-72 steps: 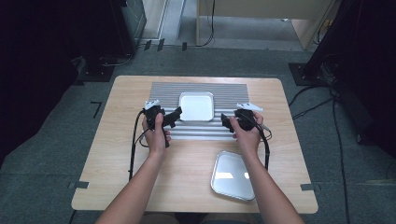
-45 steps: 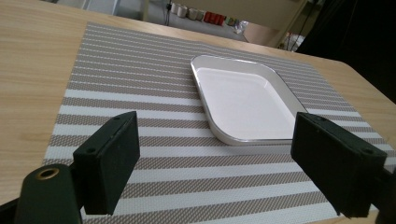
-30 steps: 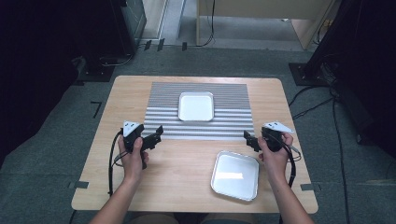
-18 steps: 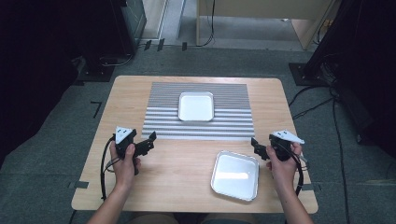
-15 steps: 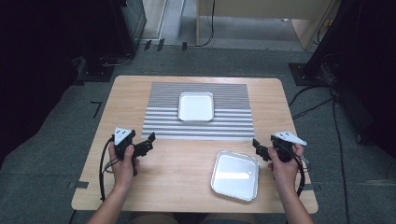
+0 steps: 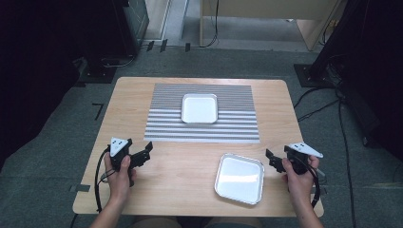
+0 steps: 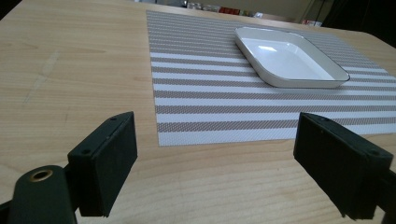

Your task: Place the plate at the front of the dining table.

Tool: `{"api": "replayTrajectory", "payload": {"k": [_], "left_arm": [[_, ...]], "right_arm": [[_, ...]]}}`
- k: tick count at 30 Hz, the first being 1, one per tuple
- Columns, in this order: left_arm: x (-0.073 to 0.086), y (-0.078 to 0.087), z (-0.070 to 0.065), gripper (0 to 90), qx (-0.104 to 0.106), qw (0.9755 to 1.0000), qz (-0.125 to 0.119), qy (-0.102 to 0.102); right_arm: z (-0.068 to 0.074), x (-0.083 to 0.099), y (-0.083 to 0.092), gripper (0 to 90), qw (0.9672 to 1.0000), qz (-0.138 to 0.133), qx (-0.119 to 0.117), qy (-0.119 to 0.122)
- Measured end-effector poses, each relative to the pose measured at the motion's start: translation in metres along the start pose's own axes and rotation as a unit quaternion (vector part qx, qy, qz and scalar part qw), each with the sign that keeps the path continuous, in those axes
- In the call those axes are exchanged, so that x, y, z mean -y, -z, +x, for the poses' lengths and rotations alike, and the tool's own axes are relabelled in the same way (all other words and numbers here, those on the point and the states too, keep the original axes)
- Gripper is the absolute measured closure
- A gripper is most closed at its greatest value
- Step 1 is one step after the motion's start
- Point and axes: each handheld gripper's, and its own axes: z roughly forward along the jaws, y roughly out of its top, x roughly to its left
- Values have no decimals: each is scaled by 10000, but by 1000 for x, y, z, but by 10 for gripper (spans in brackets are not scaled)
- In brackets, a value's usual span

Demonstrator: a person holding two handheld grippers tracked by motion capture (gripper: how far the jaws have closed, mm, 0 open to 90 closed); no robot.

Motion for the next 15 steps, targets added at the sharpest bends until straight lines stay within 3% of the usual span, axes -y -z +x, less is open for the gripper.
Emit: {"api": "replayTrajectory", "payload": {"k": [6, 15], "left_arm": [[7, 13, 6, 135, -76, 9998, -10, -160], [15, 26, 15, 135, -143, 9997, 7, -187]], "right_arm": [[-9, 11, 9, 194, 9999, 33, 46, -101], [-17, 22, 17, 194, 9997, 38, 36, -232]]}}
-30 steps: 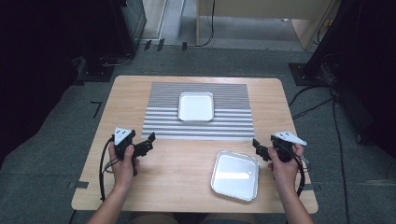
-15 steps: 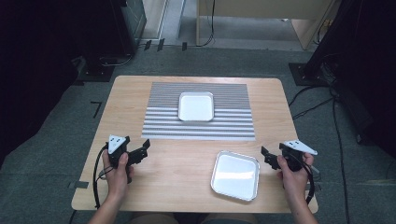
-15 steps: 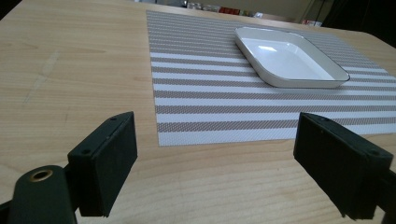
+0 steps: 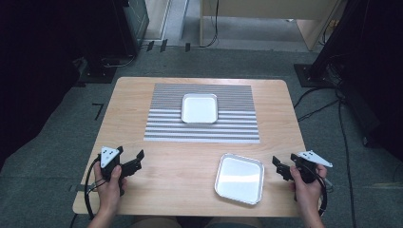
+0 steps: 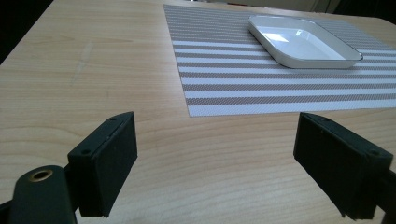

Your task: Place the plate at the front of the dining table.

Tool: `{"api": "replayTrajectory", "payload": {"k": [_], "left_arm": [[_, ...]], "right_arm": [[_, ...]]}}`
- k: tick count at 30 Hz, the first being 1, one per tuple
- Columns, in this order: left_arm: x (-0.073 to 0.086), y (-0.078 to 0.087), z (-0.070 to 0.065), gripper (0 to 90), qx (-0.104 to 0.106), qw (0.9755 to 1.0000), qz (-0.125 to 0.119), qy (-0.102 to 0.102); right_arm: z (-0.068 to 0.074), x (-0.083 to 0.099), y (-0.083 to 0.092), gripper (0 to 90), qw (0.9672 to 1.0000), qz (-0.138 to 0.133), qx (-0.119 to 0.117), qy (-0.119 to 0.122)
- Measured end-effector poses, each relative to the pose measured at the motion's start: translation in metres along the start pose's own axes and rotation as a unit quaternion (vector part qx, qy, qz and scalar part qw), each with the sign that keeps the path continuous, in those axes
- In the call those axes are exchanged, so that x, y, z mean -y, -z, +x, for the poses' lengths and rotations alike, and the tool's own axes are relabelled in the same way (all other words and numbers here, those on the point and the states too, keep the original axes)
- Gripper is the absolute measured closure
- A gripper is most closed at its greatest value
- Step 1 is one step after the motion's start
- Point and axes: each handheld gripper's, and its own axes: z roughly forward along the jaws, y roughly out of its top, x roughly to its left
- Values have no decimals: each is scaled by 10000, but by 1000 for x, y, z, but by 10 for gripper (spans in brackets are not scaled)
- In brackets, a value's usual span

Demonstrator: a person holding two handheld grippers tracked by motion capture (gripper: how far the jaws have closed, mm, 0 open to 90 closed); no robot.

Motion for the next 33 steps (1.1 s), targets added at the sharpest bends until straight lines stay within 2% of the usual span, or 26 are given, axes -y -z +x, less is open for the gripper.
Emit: {"api": "replayTrajectory", "payload": {"k": [10, 23, 28, 33], "left_arm": [[11, 14, 16, 135, -121, 9999, 20, 74], [26, 36, 48, 135, -406, 9990, 96, 166], [30, 42, 58, 135, -500, 9985, 177, 118], [36, 51, 71, 136, -566, 9979, 258, 166]], "right_arm": [[-6, 7, 10, 193, 10000, 10, 64, -5], [-26, 24, 27, 197, 9997, 50, 228, -101], [-30, 28, 31, 199, 9997, 81, 235, -64], [-34, 34, 36, 197, 9996, 164, 221, -59]]}}
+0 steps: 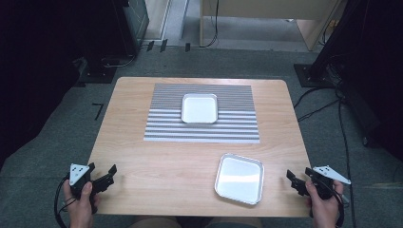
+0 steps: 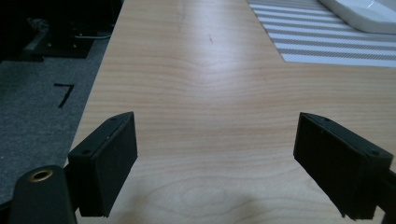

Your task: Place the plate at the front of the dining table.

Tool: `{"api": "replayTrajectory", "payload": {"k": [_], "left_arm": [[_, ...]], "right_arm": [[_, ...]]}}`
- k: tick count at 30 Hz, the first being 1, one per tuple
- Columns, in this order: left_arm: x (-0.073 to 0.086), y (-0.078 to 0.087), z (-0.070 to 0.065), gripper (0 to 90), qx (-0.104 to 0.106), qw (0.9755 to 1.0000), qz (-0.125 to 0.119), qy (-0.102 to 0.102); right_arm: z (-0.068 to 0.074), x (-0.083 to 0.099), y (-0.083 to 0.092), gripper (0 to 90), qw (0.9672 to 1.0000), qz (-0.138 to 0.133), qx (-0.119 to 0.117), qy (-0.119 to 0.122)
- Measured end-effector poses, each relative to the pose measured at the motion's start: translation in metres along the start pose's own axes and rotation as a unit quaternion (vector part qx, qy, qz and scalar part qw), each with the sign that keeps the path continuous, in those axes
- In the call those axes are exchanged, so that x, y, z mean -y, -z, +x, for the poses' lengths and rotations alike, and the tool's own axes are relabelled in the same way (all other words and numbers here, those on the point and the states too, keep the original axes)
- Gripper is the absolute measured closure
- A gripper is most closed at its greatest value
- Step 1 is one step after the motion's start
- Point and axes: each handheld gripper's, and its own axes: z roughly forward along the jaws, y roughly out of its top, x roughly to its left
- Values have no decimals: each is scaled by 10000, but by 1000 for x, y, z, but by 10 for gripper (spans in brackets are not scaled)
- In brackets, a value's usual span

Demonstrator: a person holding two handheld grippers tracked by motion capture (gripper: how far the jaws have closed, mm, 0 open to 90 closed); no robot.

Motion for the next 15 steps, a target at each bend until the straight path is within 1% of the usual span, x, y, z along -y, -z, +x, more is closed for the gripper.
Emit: {"api": "replayTrajectory", "payload": {"k": [2, 3, 5, 6, 7, 8, 9, 10, 11, 12, 13, 14, 15], "left_arm": [[0, 1, 1, 136, -13, 10000, 7, 3], [1, 1, 3, 136, -31, 10000, 82, 5], [1, 1, 4, 136, -13, 9999, 108, 18], [1, 1, 3, 136, 0, 9998, 179, 8], [1, 1, 3, 136, 0, 9998, 179, 8], [1, 1, 3, 136, 0, 9997, 237, -23], [1, 0, 2, 136, -10, 9995, 308, -61], [0, -3, 0, 136, -23, 9985, 530, -122], [0, -3, 0, 136, -23, 9985, 530, -122], [0, -7, -1, 136, -31, 9962, 866, -121], [0, -7, -1, 135, -31, 9962, 866, -121], [0, -8, -2, 134, -42, 9956, 926, -142], [0, -8, -3, 134, -74, 9953, 944, -183]], "right_arm": [[0, 2, 0, 196, 10000, 50, -19, -2], [0, 4, -1, 196, 10000, 85, -27, 9], [1, 6, -2, 196, 9998, 165, -61, 21], [2, 7, -3, 193, 9998, 196, -36, 40], [2, 7, -3, 193, 9998, 196, -36, 40], [4, 7, -4, 193, 9997, 202, 45, 132], [4, 7, -4, 193, 9997, 202, 45, 132], [7, 7, -5, 193, 9994, 232, 137, 234], [7, 7, -5, 193, 9994, 232, 137, 234], [10, 8, -6, 193, 9985, 285, 269, 385], [13, 8, -6, 191, 9978, 307, 331, 484], [15, 8, -7, 185, 9969, 347, 411, 570], [15, 8, -7, 185, 9969, 347, 411, 570]]}}
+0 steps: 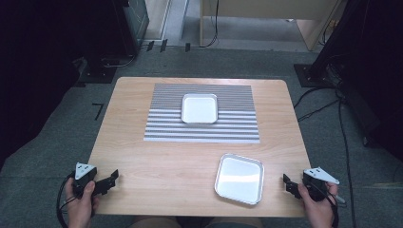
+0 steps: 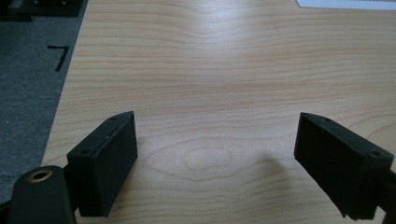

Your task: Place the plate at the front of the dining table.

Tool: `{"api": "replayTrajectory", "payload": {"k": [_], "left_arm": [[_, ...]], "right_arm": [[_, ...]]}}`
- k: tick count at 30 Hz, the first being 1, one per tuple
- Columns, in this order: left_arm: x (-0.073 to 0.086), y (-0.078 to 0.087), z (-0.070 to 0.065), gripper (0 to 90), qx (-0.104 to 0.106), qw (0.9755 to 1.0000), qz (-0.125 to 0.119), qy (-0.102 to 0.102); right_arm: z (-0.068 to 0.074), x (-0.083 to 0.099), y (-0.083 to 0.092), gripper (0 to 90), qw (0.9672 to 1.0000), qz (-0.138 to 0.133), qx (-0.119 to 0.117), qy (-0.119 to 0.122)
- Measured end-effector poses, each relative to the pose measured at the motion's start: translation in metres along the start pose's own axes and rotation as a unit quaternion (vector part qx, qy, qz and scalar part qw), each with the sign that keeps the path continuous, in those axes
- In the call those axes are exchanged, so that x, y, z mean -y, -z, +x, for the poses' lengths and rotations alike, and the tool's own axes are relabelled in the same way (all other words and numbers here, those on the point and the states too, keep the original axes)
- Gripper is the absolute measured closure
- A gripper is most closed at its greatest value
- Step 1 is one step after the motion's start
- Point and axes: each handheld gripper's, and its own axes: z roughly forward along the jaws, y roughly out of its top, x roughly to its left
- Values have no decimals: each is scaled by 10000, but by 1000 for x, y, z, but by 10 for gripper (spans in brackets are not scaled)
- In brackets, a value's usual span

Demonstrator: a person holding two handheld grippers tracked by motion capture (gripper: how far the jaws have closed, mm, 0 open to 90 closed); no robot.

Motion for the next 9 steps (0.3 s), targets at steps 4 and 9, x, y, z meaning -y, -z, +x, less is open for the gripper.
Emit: {"api": "replayTrajectory", "payload": {"k": [4, 9], "left_arm": [[0, -2, -7, 134, -233, 9992, 125, -309], [0, -2, -9, 135, -229, 9989, 141, -373]], "right_arm": [[3, 0, -1, 185, 10000, 20, 8, 66], [3, 0, -1, 183, 10000, 17, 9, 79]]}}
